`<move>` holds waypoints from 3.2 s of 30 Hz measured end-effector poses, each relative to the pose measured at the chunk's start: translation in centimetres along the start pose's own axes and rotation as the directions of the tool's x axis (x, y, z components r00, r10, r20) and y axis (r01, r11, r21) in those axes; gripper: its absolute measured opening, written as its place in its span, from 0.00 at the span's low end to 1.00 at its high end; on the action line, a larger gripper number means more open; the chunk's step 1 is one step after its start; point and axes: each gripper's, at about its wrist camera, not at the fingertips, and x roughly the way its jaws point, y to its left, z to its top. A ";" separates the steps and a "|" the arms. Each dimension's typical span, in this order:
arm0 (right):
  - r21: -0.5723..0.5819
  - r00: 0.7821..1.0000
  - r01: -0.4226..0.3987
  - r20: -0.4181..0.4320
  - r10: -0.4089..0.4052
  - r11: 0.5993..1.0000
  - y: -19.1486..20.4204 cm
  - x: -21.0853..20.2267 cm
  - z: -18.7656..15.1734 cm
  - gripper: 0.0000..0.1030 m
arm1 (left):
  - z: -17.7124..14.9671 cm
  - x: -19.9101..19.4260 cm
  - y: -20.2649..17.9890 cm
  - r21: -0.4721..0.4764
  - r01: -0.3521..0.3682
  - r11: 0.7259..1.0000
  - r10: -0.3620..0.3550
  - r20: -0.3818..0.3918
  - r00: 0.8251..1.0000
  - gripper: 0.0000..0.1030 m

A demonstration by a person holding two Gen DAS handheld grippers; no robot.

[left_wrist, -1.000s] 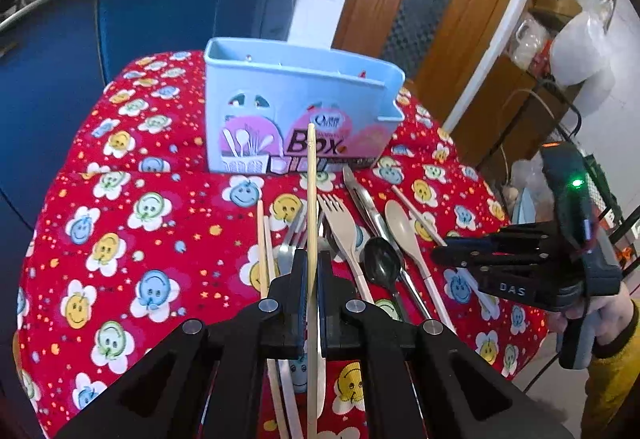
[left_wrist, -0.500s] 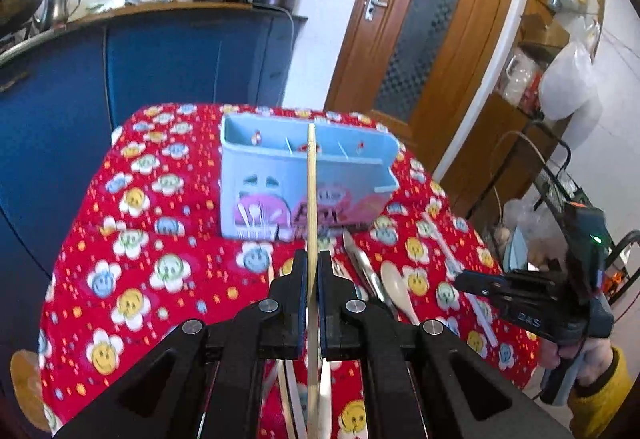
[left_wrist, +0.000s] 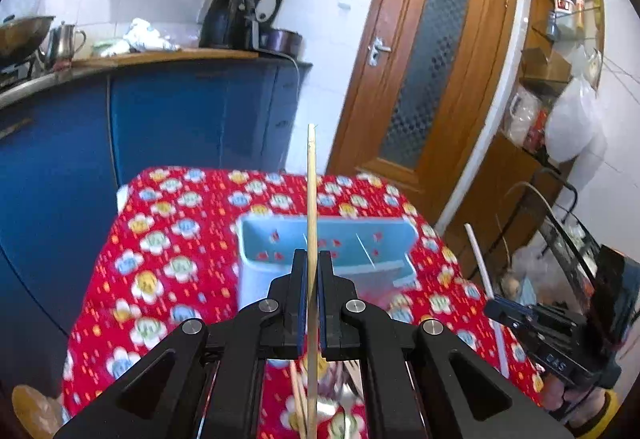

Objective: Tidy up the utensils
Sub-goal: 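Lift both chopsticks and carry them over the blue box with both tools, then lower both chopsticks into the blue box and open both tools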

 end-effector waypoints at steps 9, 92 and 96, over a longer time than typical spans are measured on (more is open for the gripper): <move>0.007 0.996 -0.034 0.083 0.033 0.999 0.0 1.1 3.1 0.07 | 4.2 1.2 0.7 -0.005 -0.028 1.000 0.029 0.154 0.988 0.04; 0.012 0.977 -0.058 0.205 0.055 0.998 -0.9 8.9 9.1 0.06 | 4.2 11.8 4.6 -0.136 -0.074 0.988 0.085 0.082 0.993 0.33; -0.022 0.986 -0.058 0.156 0.060 0.998 -0.6 8.9 8.1 0.15 | 4.2 12.3 4.8 -0.137 -0.037 0.990 0.045 0.052 0.998 0.03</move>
